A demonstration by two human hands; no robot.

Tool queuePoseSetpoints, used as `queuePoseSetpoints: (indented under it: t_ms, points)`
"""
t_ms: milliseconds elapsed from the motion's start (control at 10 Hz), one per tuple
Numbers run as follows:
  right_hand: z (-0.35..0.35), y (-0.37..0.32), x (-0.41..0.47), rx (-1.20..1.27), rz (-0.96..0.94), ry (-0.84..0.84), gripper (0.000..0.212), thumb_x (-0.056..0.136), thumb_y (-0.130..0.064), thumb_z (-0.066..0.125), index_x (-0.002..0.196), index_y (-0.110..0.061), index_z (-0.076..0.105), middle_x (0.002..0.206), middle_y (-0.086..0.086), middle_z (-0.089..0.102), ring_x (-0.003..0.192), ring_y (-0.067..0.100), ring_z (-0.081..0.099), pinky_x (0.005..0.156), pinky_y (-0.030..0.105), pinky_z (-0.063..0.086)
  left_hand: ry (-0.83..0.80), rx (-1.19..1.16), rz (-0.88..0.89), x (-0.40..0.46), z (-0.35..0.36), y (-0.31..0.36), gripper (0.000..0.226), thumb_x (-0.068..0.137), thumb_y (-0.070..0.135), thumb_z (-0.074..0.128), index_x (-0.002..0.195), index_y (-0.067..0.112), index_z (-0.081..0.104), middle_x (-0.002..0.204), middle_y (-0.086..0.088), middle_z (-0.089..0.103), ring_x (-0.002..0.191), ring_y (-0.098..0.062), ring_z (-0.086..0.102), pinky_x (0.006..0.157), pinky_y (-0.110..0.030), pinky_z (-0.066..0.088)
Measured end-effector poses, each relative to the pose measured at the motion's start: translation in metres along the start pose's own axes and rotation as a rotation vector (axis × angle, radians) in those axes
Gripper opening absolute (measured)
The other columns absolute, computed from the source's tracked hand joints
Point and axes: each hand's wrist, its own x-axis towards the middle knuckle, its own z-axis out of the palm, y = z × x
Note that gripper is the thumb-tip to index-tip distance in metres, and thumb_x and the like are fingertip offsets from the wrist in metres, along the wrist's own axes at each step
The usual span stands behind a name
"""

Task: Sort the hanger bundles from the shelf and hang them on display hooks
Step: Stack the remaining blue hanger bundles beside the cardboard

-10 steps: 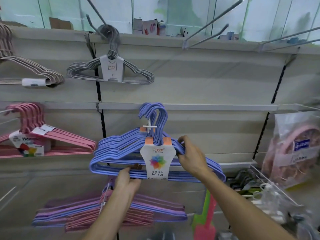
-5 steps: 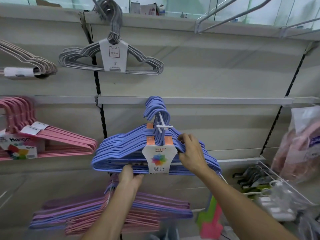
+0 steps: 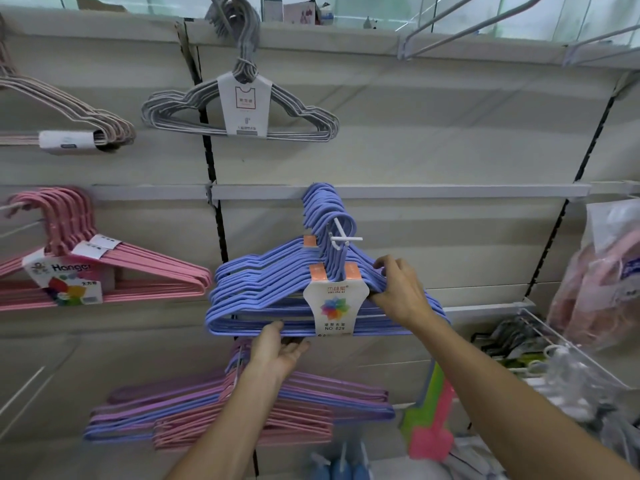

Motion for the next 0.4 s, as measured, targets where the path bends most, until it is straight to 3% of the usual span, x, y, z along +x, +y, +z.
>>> queuePoseSetpoints:
  t_ms: [100, 200, 400]
  points:
    - [-0.022, -0.007, -0.014, -0.023, -0.002, -0.030, 0.066, 0.078, -0.039, 0.079, 0.134, -0.020, 0.048, 0.129, 0.008, 0.050, 0.122, 0.030, 0.047, 0.101, 0.048, 0.043, -0.024, 0.168, -0.032, -0.024, -0.007, 0.004, 0.046, 0.100, 0.010, 0.051, 0.143, 0.001, 0.037, 0.149, -0.028, 0.038, 0.132, -0.044, 0.046, 0.106, -0.057, 0.041]
    - [-0.049, -0.018, -0.034, 0.014, -0.019, 0.016, 0.056, 0.083, -0.043, 0.071, 0.131, -0.023, 0.051, 0.124, 0.004, 0.056, 0.116, 0.027, 0.052, 0.098, 0.048, 0.046, -0.065, 0.286, -0.012, -0.055, -0.013, 0.012, 0.041, 0.099, 0.014, 0.055, 0.138, 0.004, 0.045, 0.140, -0.022, 0.050, 0.121, -0.042, 0.055, 0.089, -0.054, 0.050]
    - [-0.088, -0.038, -0.081, 0.174, -0.079, 0.146, 0.037, 0.090, -0.039, 0.065, 0.122, -0.022, 0.058, 0.106, -0.004, 0.062, 0.090, 0.018, 0.059, 0.080, 0.034, 0.047, -0.201, 0.451, 0.296, -0.124, -0.032, 0.036, 0.018, 0.098, 0.017, 0.058, 0.113, 0.008, 0.061, 0.104, -0.009, 0.068, 0.080, -0.030, 0.067, 0.071, -0.043, 0.054]
